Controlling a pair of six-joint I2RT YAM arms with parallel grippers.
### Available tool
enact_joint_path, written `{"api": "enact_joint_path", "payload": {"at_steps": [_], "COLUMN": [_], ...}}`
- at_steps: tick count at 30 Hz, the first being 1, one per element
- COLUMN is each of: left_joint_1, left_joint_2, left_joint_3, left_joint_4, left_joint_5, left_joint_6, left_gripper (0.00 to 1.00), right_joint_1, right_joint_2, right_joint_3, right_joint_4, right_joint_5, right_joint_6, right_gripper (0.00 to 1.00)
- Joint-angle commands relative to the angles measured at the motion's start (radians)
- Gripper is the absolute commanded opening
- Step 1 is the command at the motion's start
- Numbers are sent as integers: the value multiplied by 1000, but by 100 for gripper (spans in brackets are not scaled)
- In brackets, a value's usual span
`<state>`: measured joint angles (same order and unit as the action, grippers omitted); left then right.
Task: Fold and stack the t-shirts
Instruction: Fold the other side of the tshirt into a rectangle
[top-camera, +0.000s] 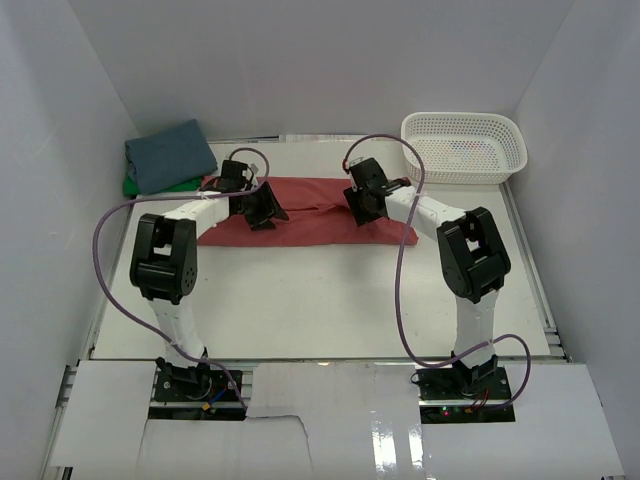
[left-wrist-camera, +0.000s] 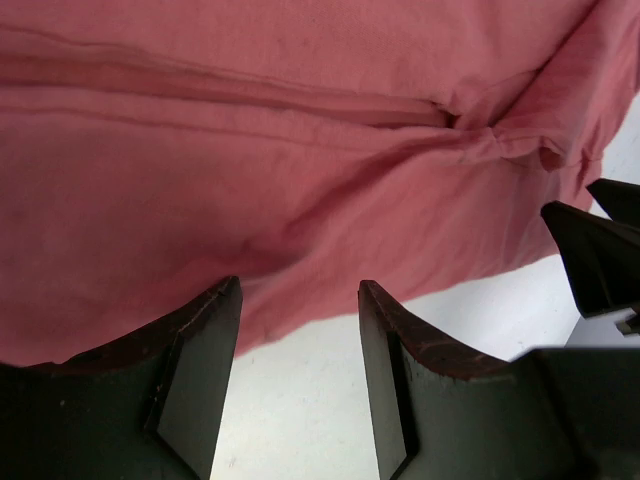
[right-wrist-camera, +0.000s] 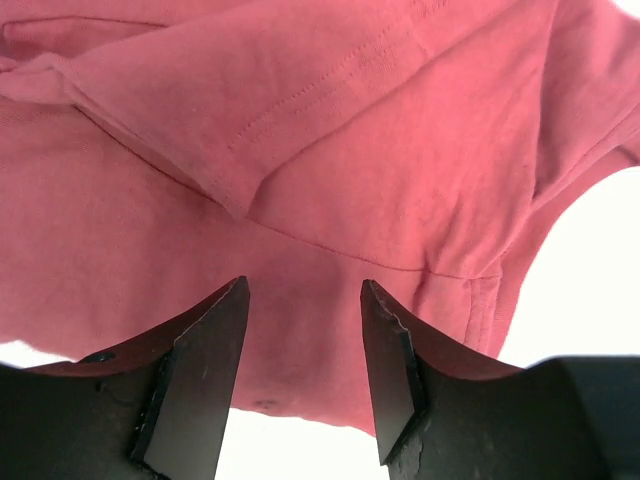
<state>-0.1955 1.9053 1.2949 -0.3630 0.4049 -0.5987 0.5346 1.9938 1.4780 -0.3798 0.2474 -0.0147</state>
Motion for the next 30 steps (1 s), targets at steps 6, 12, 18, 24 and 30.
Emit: {"api": "enact_joint_path", "payload": {"at_steps": [6, 12, 18, 24, 30], "left_joint_1": [-73, -90, -90, -90, -90], "left_joint_2": [101, 100, 51, 31, 15], "left_joint_3": [90, 92, 69, 73, 55], "left_joint_4": [39, 29, 12, -14, -17], "left_joint_5": [11, -18, -57, -69, -74], "left_joint_6": [-36, -24, -7, 0, 0], "left_gripper": [59, 59, 59, 59, 59], "right_joint_1": [62, 79, 82, 84, 84], "right_joint_2": [-27, -3, 71, 128, 152], "right_joint_3": [-1, 7, 64, 137, 169], "right_joint_4": [79, 110, 133, 133, 154], "right_joint_5": [127, 131, 147, 150, 190], "right_joint_6": [-62, -65, -87, -99, -114], "right_gripper": [55, 55, 52, 51, 49]}}
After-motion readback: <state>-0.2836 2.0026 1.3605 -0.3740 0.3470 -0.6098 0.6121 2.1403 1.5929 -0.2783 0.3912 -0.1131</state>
